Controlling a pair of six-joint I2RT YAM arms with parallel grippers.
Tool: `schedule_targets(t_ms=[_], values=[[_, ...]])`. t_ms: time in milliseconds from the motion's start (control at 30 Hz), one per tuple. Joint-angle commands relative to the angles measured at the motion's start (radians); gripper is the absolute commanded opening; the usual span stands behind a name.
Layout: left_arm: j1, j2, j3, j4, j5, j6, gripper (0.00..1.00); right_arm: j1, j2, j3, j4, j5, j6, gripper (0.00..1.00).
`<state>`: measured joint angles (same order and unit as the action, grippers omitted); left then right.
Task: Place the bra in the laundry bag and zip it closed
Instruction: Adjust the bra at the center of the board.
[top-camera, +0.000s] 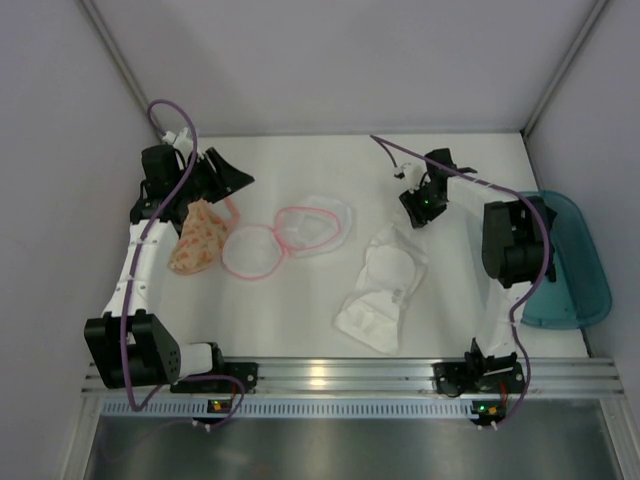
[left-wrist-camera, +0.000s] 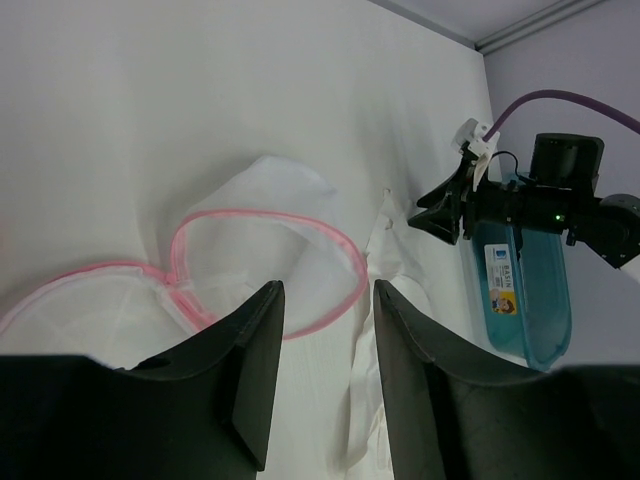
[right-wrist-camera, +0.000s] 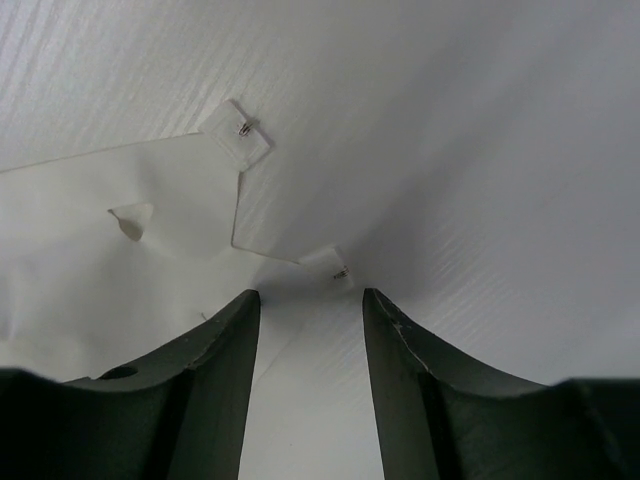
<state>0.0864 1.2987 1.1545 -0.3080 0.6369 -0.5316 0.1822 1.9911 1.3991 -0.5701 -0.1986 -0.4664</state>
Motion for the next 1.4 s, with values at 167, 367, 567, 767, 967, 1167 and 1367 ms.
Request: schedule_targets(t_ms=[167,367,567,767,967,1167,1367], values=[[0.004,0.001,0.010,0.049,0.000,-0.002,0.47,0.023,0.032,-0.046,0.053,0.051,-0.044,0.12],[0.006,-0.022,-0.002,0.049,-0.005,0.013,0.48,0.010,-0.101,-0.014,0.009,-0.056,-0.015,0.00],[0.006,-0.039,-0.010,0.049,-0.006,0.018,0.48,0.013,-0.333,-0.064,-0.089,-0.271,-0.044,0.00],[0.006,-0.042,-0.021,0.050,-0.005,0.024,0.48,0.039,-0.397,-0.161,-0.224,-0.378,-0.159,0.00],[0.006,-0.052,-0.030,0.049,-0.009,0.038,0.48,0.117,-0.454,-0.285,-0.274,-0.415,-0.221,0.00],[0.006,-0.065,-0.056,0.049,-0.016,0.047,0.48,0.206,-0.528,-0.356,-0.284,-0.418,-0.232,0.00],[0.007,-0.067,-0.062,0.049,-0.017,0.047,0.48,0.286,-0.532,-0.394,-0.306,-0.417,-0.219,0.17]])
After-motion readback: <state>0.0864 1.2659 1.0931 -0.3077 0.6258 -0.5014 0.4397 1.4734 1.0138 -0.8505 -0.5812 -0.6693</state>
